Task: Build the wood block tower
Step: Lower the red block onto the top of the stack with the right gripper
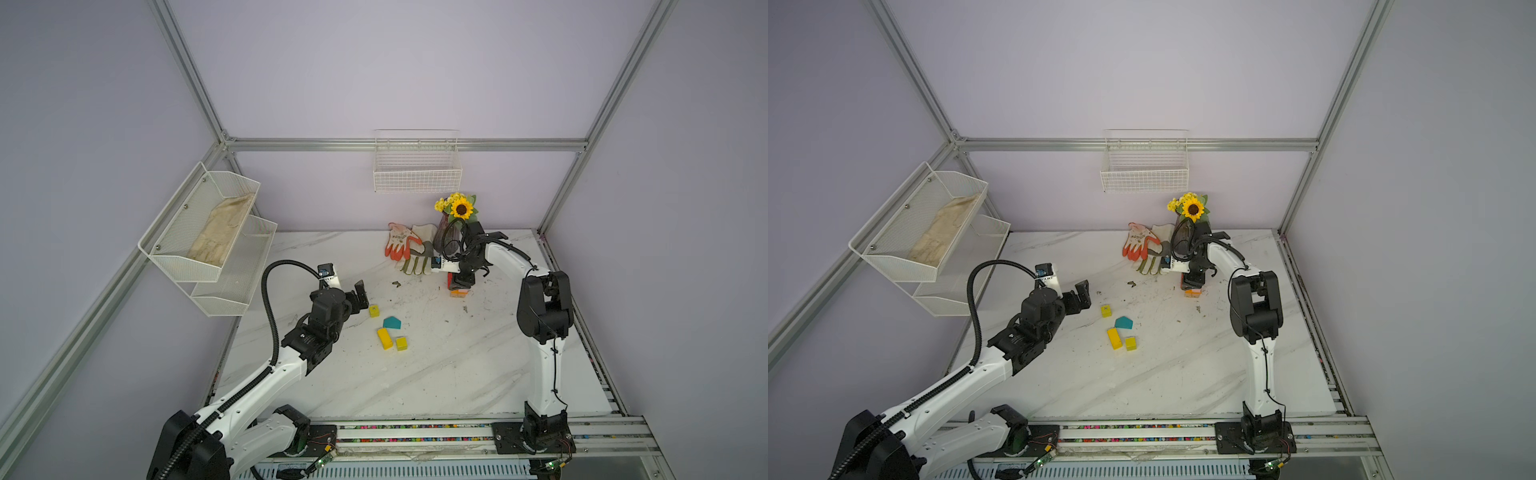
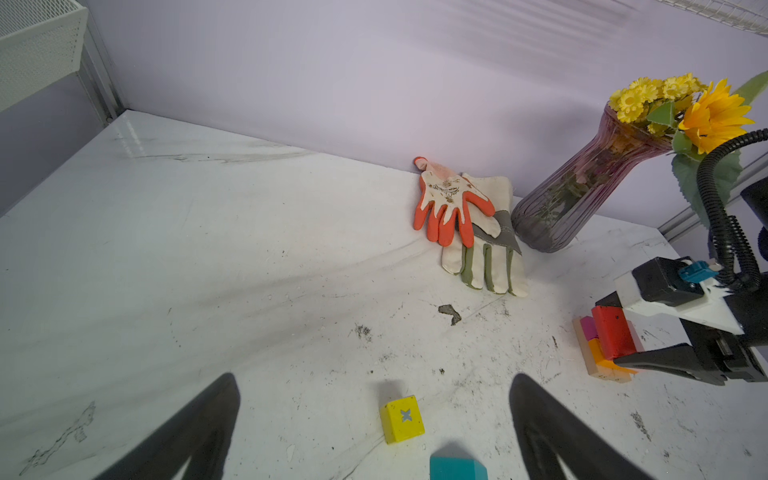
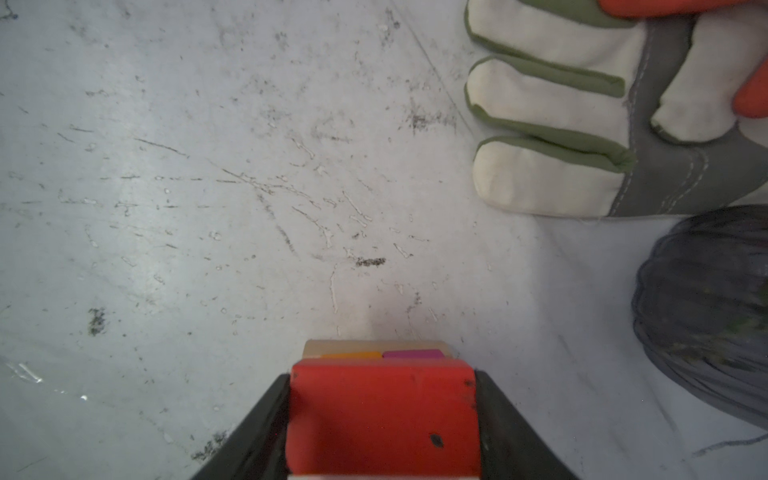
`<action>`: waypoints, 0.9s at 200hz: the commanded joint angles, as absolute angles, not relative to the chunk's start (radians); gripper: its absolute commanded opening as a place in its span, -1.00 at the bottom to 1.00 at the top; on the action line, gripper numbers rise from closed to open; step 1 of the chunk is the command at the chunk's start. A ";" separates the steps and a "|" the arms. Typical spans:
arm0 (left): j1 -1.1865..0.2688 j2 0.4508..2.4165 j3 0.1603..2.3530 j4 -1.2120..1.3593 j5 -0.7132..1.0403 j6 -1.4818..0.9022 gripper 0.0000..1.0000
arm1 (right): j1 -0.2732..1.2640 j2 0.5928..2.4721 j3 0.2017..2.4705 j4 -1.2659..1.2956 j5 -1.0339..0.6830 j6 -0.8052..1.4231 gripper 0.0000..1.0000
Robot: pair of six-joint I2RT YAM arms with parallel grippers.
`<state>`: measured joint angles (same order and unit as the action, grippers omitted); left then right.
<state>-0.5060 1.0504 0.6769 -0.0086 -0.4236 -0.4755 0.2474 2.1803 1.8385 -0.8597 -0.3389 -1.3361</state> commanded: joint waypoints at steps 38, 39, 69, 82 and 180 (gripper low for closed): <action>-0.503 1.052 0.683 0.026 -0.430 -0.460 0.99 | 0.231 2.197 1.852 -0.901 -0.377 -1.337 -1.00; -0.503 1.052 0.683 0.026 -0.429 -0.460 0.99 | 0.230 2.198 1.853 -0.902 -0.377 -1.337 -1.00; -0.503 1.056 0.684 0.026 -0.428 -0.460 0.99 | 0.226 2.203 1.855 -0.899 -0.387 -1.336 -1.00; -0.503 1.058 0.684 0.029 -0.428 -0.460 0.99 | 0.223 2.205 1.853 -0.899 -0.390 -1.335 -1.00; -0.503 1.069 0.687 0.031 -0.427 -0.457 0.99 | 0.214 2.231 1.853 -0.890 -0.376 -1.336 -0.86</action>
